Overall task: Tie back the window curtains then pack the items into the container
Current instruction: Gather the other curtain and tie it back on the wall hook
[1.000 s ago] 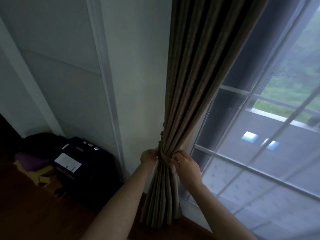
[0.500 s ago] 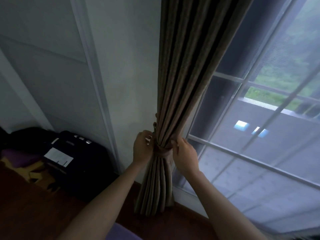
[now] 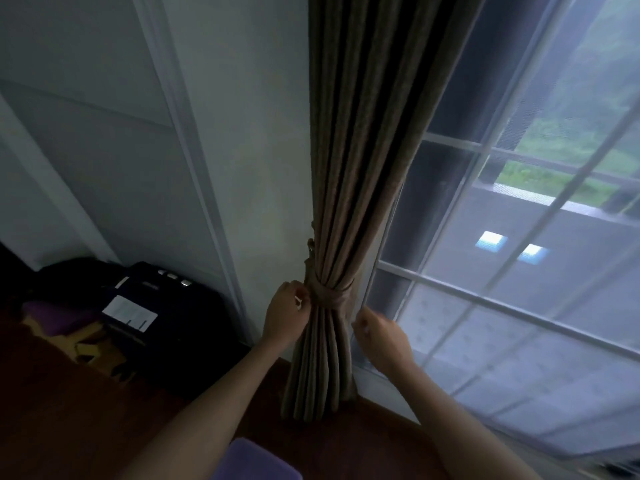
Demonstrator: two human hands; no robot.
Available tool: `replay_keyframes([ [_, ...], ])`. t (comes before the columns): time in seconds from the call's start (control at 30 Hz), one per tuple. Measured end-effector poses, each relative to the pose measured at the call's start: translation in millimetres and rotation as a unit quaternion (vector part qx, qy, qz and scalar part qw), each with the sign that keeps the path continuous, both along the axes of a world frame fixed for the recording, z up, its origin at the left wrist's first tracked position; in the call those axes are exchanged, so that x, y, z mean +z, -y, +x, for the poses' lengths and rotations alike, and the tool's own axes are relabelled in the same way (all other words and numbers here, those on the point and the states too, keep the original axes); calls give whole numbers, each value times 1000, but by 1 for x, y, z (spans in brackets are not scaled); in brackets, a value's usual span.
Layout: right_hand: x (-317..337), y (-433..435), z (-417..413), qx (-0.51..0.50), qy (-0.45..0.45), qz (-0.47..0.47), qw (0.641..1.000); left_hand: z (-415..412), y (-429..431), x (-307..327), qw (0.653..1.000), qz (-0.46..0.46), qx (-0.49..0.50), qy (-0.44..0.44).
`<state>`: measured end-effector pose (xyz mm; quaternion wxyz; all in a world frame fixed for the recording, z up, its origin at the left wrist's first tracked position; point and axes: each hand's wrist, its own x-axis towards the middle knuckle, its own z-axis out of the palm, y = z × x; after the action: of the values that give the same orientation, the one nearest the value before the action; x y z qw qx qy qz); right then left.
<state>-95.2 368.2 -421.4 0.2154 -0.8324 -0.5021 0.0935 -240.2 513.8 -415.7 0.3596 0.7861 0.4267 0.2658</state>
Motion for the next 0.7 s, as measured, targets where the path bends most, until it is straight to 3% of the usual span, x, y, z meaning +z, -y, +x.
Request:
replay_keyframes([
  [0.2, -20, -19, -11, -32, -39, -62, 997, -2, -5, -33, 981, -44, -66, -180],
  [0.4, -26, -40, -11, -16, 44, -113, 993, 9, -10, -36, 986, 18, -55, -157],
  [0.57, -36, -36, -8, -31, 28, -122, 992, 20, -9, -37, 965, 122, -65, -222],
  [0.7, -25, -45, 0, -34, 11, -153, 988, 26, -11, -32, 959, 120, -68, -248],
])
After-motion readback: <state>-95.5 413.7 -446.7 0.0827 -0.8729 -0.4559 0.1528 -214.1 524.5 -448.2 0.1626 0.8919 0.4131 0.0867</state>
